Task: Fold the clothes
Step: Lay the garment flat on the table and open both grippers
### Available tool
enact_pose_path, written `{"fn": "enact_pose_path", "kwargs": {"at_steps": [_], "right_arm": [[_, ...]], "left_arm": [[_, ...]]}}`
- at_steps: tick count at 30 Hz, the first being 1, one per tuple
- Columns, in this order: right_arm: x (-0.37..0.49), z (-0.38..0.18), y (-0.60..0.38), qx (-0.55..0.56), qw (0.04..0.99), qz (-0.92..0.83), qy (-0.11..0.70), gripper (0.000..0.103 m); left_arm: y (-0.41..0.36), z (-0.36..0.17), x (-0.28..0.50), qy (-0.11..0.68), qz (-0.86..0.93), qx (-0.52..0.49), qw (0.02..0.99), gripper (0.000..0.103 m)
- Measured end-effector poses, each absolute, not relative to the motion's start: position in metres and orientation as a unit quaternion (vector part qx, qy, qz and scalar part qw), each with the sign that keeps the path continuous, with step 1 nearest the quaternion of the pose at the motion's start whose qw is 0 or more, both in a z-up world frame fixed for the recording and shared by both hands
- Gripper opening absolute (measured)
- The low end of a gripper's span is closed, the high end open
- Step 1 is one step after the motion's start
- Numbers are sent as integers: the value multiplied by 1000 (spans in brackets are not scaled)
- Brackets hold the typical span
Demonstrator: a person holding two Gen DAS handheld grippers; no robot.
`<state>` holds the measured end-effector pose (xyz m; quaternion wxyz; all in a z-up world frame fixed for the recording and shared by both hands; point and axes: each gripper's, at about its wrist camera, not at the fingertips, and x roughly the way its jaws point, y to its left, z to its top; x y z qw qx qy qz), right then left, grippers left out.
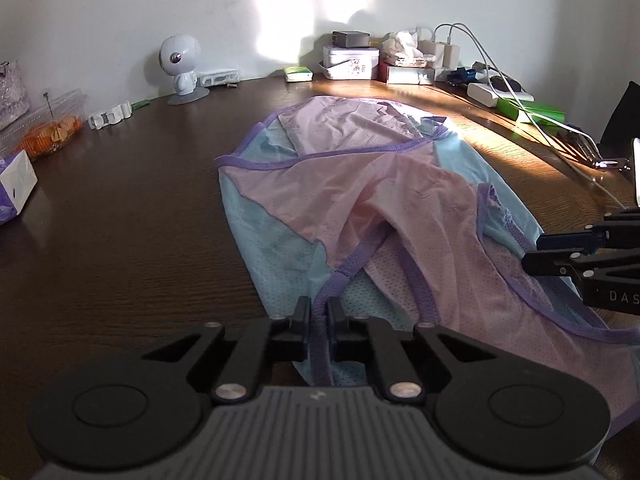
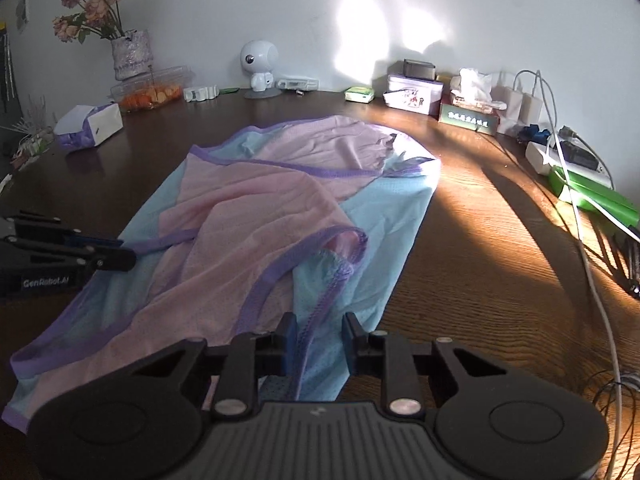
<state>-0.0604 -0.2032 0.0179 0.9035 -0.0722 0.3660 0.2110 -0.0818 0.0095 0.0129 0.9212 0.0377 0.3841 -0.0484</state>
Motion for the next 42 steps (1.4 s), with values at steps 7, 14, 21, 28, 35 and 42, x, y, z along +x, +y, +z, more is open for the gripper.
{"fn": "enact_pose_path", "kwargs": {"at_steps": [7, 14, 21, 28, 35, 42], "right_arm": [[-71, 27, -210, -84, 918, 181, 343, 1], [-69, 35, -256, -46, 935, 110, 335, 1], [-85, 36, -273, -15, 937, 107, 332, 30], [-117, 33, -244, -48, 909, 233, 342, 25], [-153, 24, -242, -56, 886, 256, 382, 2], [-200, 52, -257, -64, 867, 312, 382, 10]], "left_arm": [[22, 19, -84, 377, -39, 15, 925, 4], [34, 24, -89, 365, -16, 27, 930, 3], [29, 34, -111, 347, -5, 26, 938, 46], [-22, 31, -132, 369, -152, 27, 916, 53], [-8, 15, -169, 400, -154, 15, 903, 4], [20, 52, -201, 391, -209, -44, 895, 39]]}}
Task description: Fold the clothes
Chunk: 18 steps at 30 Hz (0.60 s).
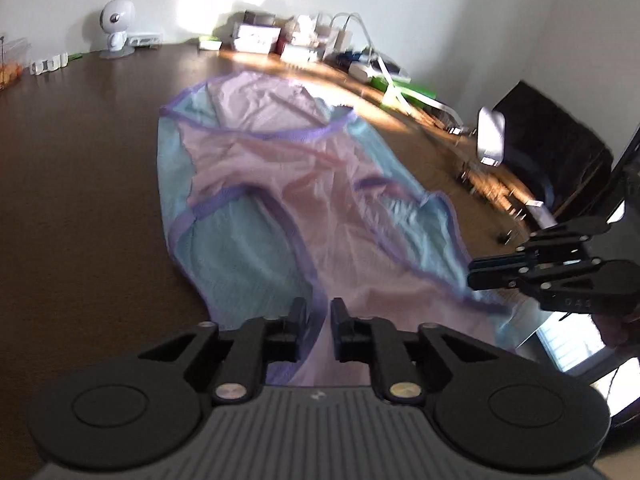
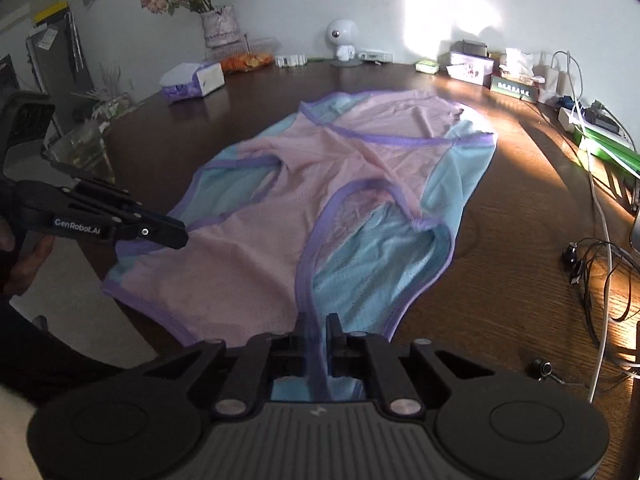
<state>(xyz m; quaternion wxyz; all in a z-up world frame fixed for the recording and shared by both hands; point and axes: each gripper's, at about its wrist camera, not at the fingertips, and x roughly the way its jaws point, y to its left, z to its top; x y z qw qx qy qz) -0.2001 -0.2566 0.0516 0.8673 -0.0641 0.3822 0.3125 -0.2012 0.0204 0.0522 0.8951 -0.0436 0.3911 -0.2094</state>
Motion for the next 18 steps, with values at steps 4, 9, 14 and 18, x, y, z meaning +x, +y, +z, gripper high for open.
{"fn": "enact_pose_path", "kwargs": {"at_steps": [4, 9, 14, 18], "right_arm": [[-150, 79, -262, -56, 916, 250, 308, 58], [-36, 54, -252, -54, 913, 163, 369, 49], [9, 24, -239, -57, 904, 133, 401, 51], [30, 19, -231, -63, 900, 152, 405, 42]], "left_arm": [[27, 76, -143, 333, -136, 1, 933, 63], [24, 51, -20, 362, -18, 62, 930, 59], [40, 22, 35, 385, 38, 65, 920, 58], [51, 14, 43, 379, 29, 40, 924, 5]]}}
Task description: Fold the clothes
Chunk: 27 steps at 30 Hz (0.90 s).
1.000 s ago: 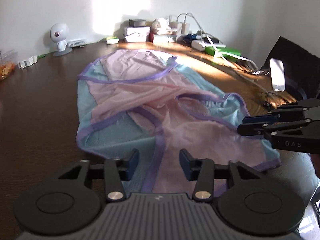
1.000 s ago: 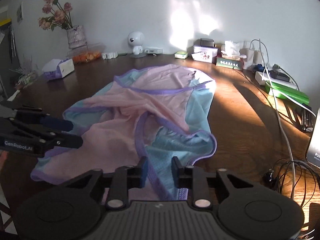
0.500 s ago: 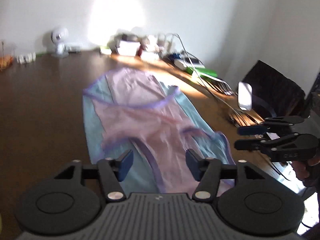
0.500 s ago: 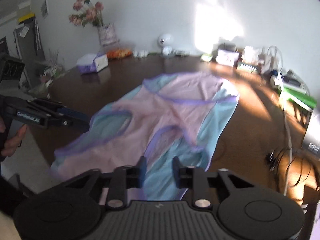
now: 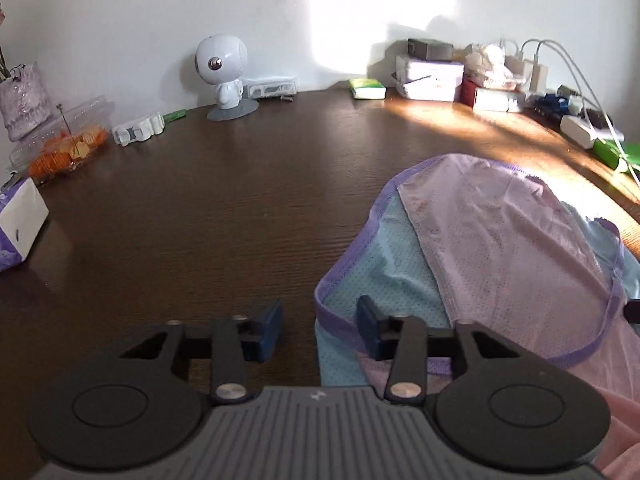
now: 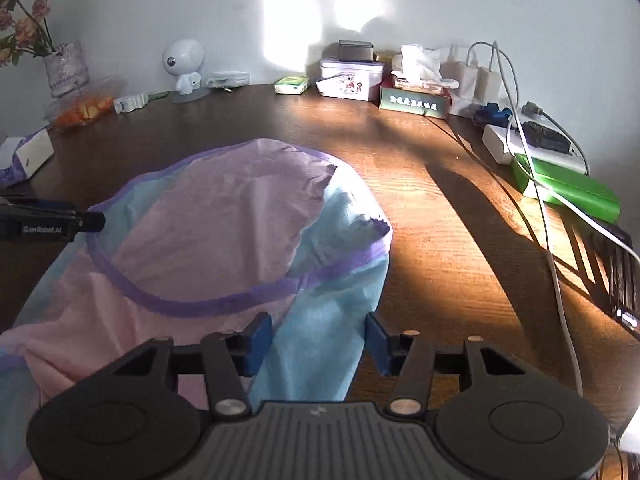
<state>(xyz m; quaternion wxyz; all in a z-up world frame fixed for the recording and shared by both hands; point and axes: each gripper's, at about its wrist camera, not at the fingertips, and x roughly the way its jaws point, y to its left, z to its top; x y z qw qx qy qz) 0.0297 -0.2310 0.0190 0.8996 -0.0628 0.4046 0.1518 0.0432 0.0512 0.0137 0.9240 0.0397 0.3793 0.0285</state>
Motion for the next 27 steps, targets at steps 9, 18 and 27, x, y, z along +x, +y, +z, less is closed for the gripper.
{"fn": "enact_pose_path", "kwargs": {"at_steps": [9, 18, 27], "right_arm": [[157, 24, -147, -202, 864, 203, 413, 3], [118, 26, 45, -348, 745, 465, 327, 3], [57, 98, -34, -303, 813, 415, 272, 49]], "left_arm": [[50, 14, -50, 364, 20, 50, 930, 1], [4, 24, -158, 391, -1, 117, 913, 2], [55, 44, -176, 372, 44, 27, 927, 29]]}}
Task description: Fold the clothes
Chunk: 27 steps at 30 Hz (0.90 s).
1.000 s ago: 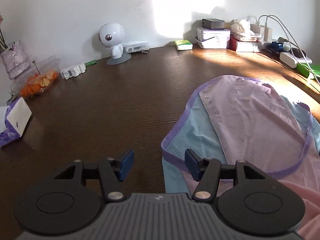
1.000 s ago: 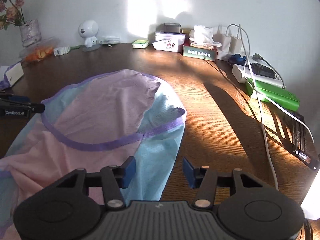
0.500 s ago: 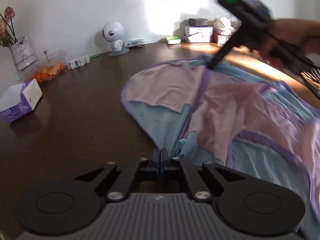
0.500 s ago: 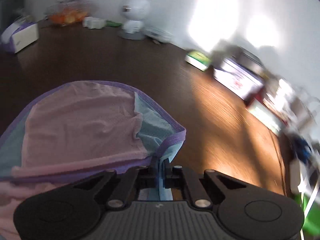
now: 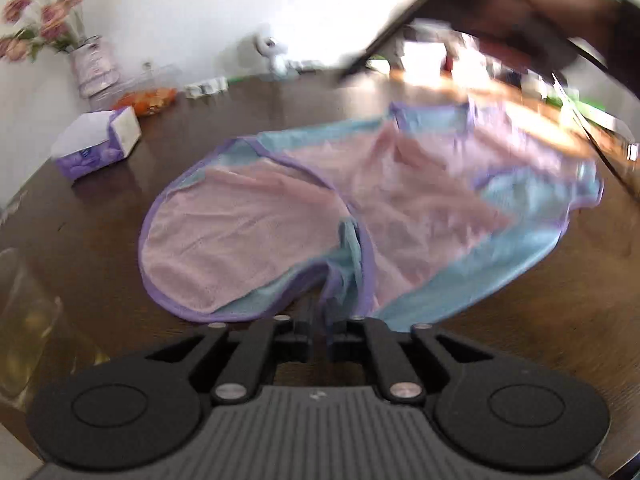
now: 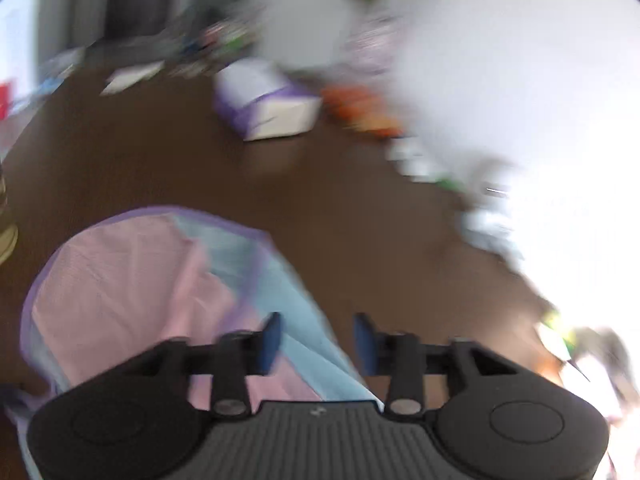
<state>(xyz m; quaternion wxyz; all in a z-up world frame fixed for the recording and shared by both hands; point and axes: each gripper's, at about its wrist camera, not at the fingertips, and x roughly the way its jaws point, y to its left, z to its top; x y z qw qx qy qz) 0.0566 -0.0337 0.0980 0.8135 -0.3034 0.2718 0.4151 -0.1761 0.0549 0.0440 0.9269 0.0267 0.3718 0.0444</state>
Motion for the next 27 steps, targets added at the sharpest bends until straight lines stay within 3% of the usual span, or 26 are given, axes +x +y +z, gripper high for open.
{"fn": "enact_pose_path", "kwargs": {"at_steps": [1, 2, 3, 6, 8, 10, 14, 16, 19, 25, 27], "right_arm": [[53, 105, -65, -283, 833, 389, 273, 50], [49, 103, -92, -266, 848, 356, 290, 50], [46, 95, -118, -249, 859, 318, 314, 50], [34, 68, -189, -189, 880, 214, 379, 47], [20, 47, -216, -137, 884, 187, 407, 36], [2, 32, -231, -95, 886, 184, 415, 24], [-40, 23, -234, -74, 906, 145, 392, 23], [-55, 23, -237, -74, 911, 122, 387, 21], [-74, 24, -256, -60, 915, 99, 386, 21], [-97, 28, -270, -64, 921, 83, 375, 25], [-112, 39, -262, -70, 929, 102, 350, 28]], "left_arm": [[56, 49, -178, 358, 35, 17, 933, 44], [57, 52, -178, 346, 28, 10, 938, 67], [57, 51, -171, 341, 29, 10, 940, 69], [58, 40, -146, 361, 57, 20, 931, 61], [66, 34, -136, 382, 54, 1, 923, 52], [77, 30, -135, 390, 56, -34, 918, 51], [95, 25, -143, 393, 86, -55, 914, 51], [101, 25, -148, 395, 96, -48, 912, 52], [110, 23, -154, 396, 108, -35, 911, 63], [103, 37, -163, 387, 89, -24, 917, 64], [95, 47, -166, 369, 73, -20, 927, 75]]}}
